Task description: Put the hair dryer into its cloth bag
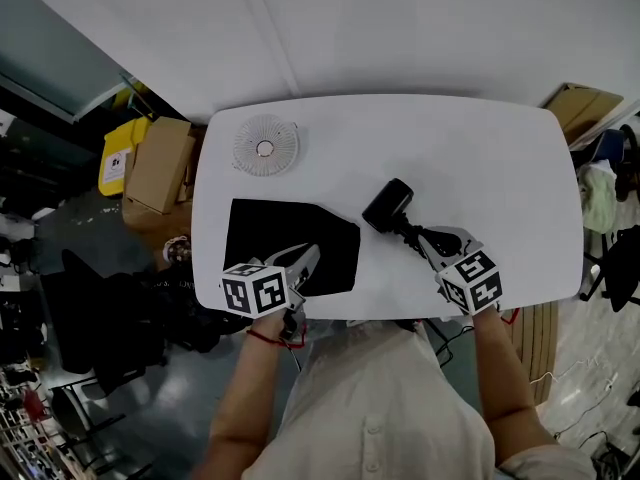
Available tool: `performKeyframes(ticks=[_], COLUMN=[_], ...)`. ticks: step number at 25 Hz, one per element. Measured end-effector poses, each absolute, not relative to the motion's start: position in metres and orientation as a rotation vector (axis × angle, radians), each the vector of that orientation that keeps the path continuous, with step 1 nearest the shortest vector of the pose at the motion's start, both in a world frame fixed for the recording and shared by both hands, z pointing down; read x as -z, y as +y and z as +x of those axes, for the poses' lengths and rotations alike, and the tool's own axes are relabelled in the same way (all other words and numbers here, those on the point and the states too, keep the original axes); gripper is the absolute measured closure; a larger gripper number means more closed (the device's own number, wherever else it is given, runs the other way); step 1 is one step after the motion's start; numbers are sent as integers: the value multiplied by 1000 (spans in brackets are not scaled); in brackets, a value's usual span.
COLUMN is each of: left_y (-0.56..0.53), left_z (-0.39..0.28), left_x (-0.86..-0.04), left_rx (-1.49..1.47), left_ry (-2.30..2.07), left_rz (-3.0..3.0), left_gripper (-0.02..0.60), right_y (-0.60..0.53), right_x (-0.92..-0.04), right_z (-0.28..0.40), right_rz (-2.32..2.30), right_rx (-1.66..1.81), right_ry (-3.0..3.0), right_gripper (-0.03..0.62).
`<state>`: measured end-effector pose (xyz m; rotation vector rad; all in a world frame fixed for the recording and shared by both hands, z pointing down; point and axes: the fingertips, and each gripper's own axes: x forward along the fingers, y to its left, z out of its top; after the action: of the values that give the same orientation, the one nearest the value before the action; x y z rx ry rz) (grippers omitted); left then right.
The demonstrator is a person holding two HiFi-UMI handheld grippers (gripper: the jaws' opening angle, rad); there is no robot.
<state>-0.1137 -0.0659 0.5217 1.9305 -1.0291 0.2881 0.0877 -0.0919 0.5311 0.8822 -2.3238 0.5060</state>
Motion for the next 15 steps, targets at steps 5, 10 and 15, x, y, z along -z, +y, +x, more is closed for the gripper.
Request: performKeyframes(ticks=[5, 10, 15], left_y=[-66, -67, -69], left_z=[-112, -109, -107], left_x=[-527, -529, -530], left_rx=[-282, -286, -288], left_ry=[-1032, -1026, -1030], left_rz=[1912, 1907, 1906], left_gripper=[559, 560, 560], right_y=[-86, -86, -91], right_x=[-562, -584, -608], right_z=[95, 88, 81], right_rz=[817, 722, 659], right_rx=[-444, -326, -295], right_ry=[-2217, -2131, -2058], right_gripper=[419, 309, 298])
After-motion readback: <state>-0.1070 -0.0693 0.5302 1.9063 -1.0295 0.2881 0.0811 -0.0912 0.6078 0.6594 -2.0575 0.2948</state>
